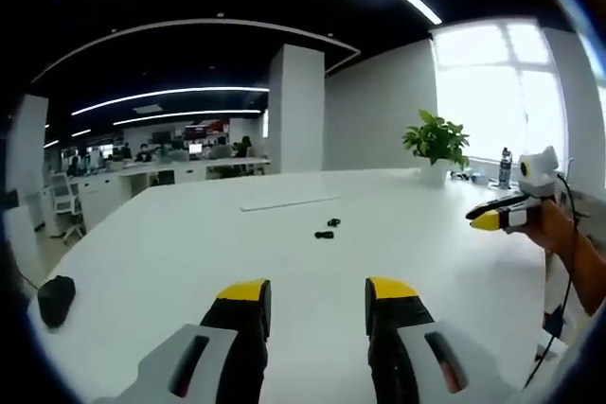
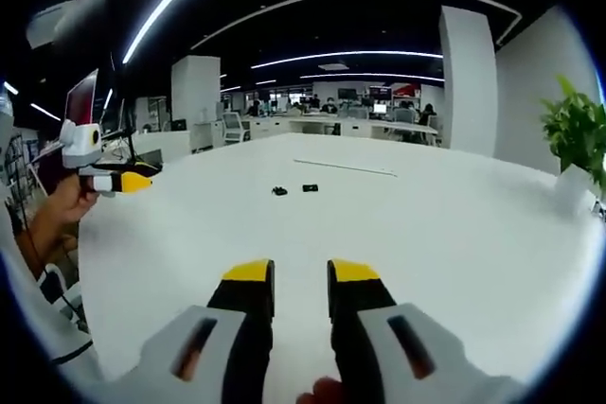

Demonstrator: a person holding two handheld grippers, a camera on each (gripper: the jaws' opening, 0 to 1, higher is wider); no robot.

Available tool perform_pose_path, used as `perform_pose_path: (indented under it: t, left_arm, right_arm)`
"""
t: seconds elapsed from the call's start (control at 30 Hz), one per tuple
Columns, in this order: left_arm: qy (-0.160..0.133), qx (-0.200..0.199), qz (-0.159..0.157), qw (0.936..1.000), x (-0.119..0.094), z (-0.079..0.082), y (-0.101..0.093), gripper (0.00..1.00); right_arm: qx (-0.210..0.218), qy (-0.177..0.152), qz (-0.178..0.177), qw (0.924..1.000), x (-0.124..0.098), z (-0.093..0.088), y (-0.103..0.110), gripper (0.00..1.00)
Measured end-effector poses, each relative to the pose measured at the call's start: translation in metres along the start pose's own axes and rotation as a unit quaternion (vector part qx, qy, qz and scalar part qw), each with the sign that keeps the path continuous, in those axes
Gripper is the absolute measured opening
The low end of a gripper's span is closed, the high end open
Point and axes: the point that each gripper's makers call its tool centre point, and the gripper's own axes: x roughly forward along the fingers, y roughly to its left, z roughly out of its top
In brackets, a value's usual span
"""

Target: Snap the two parts of the plastic buckle together until the buckle closes and remains connected.

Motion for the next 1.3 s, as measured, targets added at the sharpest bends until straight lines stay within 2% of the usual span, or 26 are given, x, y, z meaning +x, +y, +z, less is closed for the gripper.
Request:
perform_pose_path:
  t: [0.2,0.5,0.73,1.03,1.3]
  left_arm:
    - [-0.008,0.003,0.001,1.0000,0.010,0.014,0.006,0.40]
    - [-0.025,0.000,-0.010,0.9996,0.029,0.030,0.001,0.39]
    - [-0.030,0.008,-0.006,0.9995,0.041,0.040,0.001,0.39]
    - [-0.023,0.008,0.003,0.9997,0.053,0.040,0.007,0.39]
    - [-0.029,0.012,0.013,0.9994,0.065,0.060,0.016,0.39]
  right_arm:
    - [0.010,-0.006,0.008,0.9999,0.011,0.008,-0.004,0.23]
    - [-0.018,-0.004,0.002,0.9998,0.027,0.024,-0.012,0.23]
    - [-0.023,-0.006,0.003,0.9997,0.035,0.031,-0.017,0.23]
    - [-0.018,0.000,0.011,0.9998,0.049,0.032,-0.025,0.24]
    - [-0.023,0.003,0.022,0.9995,0.067,0.045,-0.029,0.24]
